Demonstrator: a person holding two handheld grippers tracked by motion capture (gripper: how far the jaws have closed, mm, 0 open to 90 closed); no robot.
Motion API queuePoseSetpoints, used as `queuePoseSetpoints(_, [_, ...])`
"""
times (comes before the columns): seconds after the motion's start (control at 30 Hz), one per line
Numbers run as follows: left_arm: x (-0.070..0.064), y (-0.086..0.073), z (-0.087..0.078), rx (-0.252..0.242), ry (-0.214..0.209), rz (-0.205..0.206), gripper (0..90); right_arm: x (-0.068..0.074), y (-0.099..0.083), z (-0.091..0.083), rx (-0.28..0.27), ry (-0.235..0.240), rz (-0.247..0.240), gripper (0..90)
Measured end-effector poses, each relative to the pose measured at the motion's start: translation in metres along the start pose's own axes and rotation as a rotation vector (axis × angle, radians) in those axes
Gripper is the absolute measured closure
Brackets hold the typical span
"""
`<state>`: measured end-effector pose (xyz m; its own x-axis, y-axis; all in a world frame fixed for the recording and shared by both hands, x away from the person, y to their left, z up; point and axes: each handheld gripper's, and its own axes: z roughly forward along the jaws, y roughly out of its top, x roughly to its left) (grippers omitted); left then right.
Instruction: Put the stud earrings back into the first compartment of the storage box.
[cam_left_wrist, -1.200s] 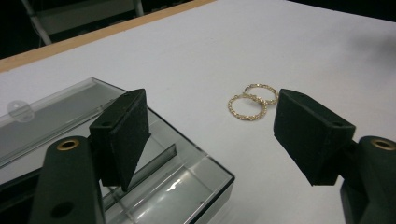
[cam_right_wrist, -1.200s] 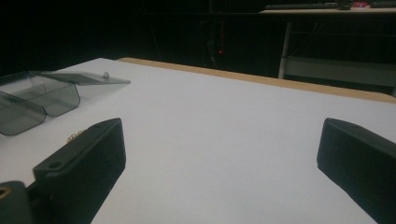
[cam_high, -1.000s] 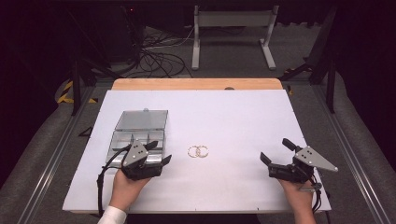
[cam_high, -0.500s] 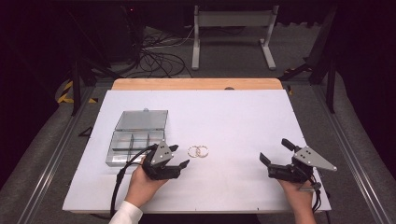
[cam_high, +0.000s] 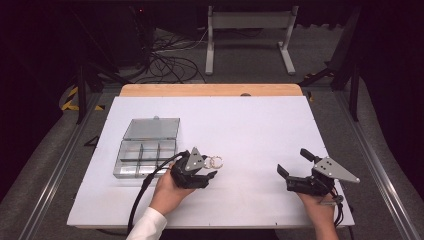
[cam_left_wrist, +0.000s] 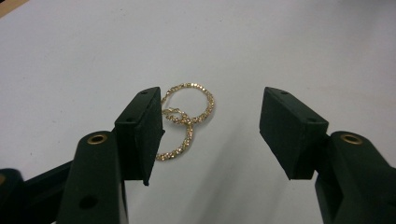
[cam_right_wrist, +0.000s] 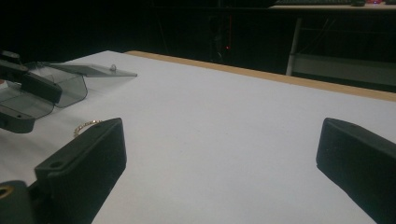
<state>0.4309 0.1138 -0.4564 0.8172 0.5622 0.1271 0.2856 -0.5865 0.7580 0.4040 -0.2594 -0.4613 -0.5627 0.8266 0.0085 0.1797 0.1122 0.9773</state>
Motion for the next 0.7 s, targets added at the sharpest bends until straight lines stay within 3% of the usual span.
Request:
queuePoseSetpoints(0.23, [0.002, 0.008, 0.014, 0.036, -0.045, 0.021, 42.7, 0.001, 0.0, 0.001, -0.003, 0.011, -0.004, 2.0])
queuePoseSetpoints(0.47, [0.005, 0.012, 0.028, 0.078, -0.062, 0.03, 49.4, 0.0, 0.0, 0.001, -0.009, 0.021, 0.0, 2.0])
queuePoseSetpoints(0.7, [0.009, 0.015, 0.039, 0.088, -0.076, 0.014, 56.2, 0.001, 0.0, 0.001, -0.008, 0.021, -0.004, 2.0])
